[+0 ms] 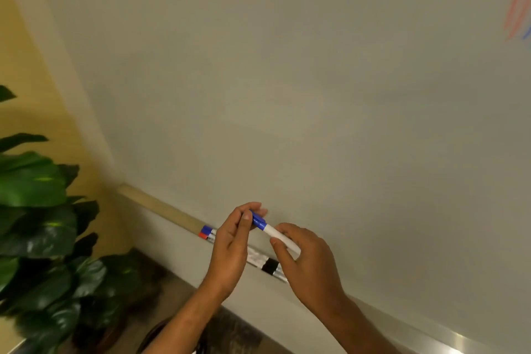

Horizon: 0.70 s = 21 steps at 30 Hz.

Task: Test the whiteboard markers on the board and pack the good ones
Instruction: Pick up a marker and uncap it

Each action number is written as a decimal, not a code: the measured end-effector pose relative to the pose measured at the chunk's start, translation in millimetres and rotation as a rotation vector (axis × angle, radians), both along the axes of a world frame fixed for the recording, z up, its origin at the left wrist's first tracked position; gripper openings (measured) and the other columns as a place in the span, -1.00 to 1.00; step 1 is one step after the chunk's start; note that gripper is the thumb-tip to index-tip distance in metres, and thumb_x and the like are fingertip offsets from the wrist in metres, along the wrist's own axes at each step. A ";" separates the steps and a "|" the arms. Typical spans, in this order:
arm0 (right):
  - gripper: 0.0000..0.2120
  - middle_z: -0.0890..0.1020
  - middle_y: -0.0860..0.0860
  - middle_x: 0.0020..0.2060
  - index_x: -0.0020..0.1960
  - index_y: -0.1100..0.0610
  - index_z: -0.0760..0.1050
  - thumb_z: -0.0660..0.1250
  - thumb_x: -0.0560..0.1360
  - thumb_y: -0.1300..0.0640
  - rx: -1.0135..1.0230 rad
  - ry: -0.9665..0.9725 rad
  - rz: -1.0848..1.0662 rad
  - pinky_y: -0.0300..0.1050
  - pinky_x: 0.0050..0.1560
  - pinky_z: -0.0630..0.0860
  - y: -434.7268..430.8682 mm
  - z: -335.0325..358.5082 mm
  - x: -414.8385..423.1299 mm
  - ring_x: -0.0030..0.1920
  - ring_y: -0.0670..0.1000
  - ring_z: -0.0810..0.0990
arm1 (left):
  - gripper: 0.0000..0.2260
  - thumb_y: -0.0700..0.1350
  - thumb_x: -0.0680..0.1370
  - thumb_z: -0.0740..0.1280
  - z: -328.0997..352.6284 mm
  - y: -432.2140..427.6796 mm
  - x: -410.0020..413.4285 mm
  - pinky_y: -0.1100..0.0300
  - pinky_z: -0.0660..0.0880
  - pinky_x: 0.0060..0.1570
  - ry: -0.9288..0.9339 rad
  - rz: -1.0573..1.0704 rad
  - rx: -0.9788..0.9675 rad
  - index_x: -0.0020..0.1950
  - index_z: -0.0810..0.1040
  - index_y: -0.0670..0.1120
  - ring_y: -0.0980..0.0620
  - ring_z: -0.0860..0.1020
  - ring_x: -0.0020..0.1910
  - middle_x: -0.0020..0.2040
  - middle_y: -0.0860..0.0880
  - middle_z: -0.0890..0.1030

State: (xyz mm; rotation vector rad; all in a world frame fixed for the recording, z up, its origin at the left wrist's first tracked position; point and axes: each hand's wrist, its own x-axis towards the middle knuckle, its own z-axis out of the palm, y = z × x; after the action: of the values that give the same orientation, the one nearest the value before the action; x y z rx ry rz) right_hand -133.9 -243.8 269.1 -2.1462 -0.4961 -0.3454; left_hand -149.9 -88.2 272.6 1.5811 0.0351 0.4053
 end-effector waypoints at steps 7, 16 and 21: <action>-0.76 0.67 -0.10 0.03 0.18 0.01 0.59 0.45 0.53 0.04 -0.127 -0.051 0.090 -0.23 -0.01 0.56 62.1 -82.7 -5.9 -0.02 -0.10 0.59 | -0.60 0.01 0.76 0.07 -93.2 98.3 -32.5 0.16 0.05 0.59 0.104 0.252 0.629 0.62 0.22 0.09 0.24 0.08 0.61 0.63 0.10 0.21; -0.78 0.69 0.06 0.12 0.09 0.13 0.65 0.43 0.45 0.15 -0.393 -0.091 0.211 0.00 0.05 0.57 141.9 -174.9 -10.6 0.10 0.06 0.66 | -0.48 0.09 0.74 -0.05 -179.0 187.3 -81.1 -0.05 -0.16 0.62 0.388 0.349 0.963 0.67 0.01 -0.07 0.07 -0.27 0.64 0.68 -0.04 -0.10; -0.79 0.69 0.10 0.11 0.04 0.14 0.65 0.51 0.41 0.20 -0.473 -0.050 0.281 0.06 0.02 0.60 184.3 -210.6 -10.8 0.09 0.10 0.66 | -0.46 0.11 0.72 -0.11 -210.6 222.7 -96.4 0.07 -0.23 0.61 0.444 0.351 0.989 0.67 0.03 -0.07 0.05 -0.24 0.64 0.68 -0.05 -0.07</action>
State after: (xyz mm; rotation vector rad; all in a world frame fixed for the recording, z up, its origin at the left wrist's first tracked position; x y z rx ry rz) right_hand -144.7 -59.5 58.5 -2.4771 -0.9742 -0.1297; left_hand -246.3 134.5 62.0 2.6379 0.5260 0.3473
